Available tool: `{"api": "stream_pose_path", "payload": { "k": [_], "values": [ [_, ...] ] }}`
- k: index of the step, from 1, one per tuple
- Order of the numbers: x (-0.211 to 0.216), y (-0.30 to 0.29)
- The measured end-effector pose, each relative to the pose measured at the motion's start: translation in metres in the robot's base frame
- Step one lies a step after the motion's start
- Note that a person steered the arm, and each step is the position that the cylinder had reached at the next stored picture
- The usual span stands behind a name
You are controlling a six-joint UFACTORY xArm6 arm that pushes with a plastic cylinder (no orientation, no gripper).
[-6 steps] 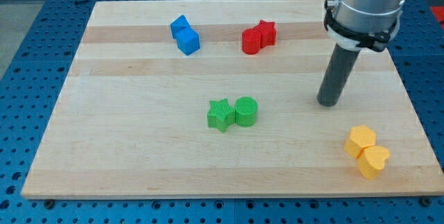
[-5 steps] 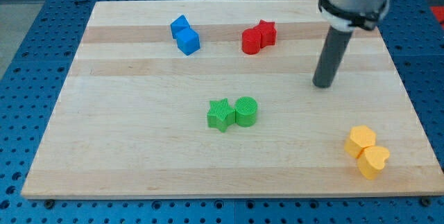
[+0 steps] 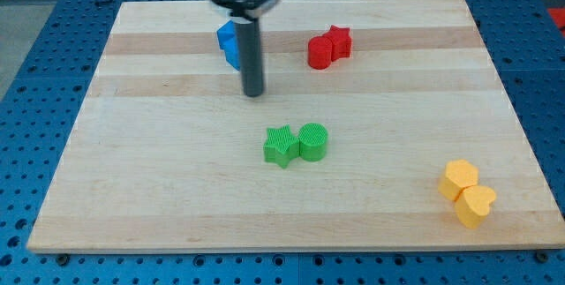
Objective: Slide the blue cube towards the center
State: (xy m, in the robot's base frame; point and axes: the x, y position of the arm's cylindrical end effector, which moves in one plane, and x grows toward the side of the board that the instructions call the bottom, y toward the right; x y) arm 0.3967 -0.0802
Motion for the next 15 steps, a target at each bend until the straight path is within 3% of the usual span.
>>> {"api": "stream_pose_path", "payload": {
  "k": [2,4,6,9,11,14,15],
  "values": [
    [-0.004,-0.049],
    [-0.061,-0.056],
    [-0.078,-0.056],
    [-0.085,-0.003],
    [-0.117,0.002],
    [-0.048,0.044],
    [-0.046,0.044]
  ]
}}
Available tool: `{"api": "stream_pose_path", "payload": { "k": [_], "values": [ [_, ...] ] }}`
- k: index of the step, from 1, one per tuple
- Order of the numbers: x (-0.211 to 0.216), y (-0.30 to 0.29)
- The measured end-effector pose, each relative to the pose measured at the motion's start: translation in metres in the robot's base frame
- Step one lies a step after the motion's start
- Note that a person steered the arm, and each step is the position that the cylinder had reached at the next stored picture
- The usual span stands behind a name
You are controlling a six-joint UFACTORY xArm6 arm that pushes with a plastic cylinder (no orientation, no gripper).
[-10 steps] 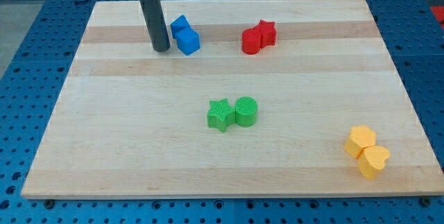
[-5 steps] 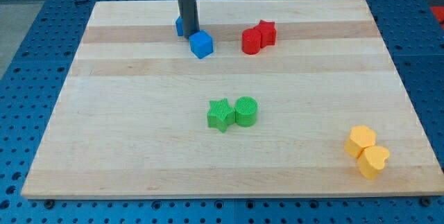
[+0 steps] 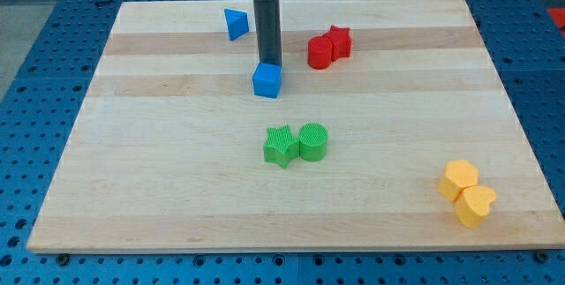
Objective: Slide the blue cube towards the center
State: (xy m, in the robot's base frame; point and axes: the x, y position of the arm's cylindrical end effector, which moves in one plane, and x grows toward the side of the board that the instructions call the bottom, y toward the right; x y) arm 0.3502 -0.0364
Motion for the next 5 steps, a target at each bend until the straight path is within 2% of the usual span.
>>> {"api": "stream_pose_path", "payload": {
  "k": [2,3,5],
  "values": [
    [-0.021,-0.051],
    [-0.003,-0.067],
    [0.052,-0.017]
  ]
}}
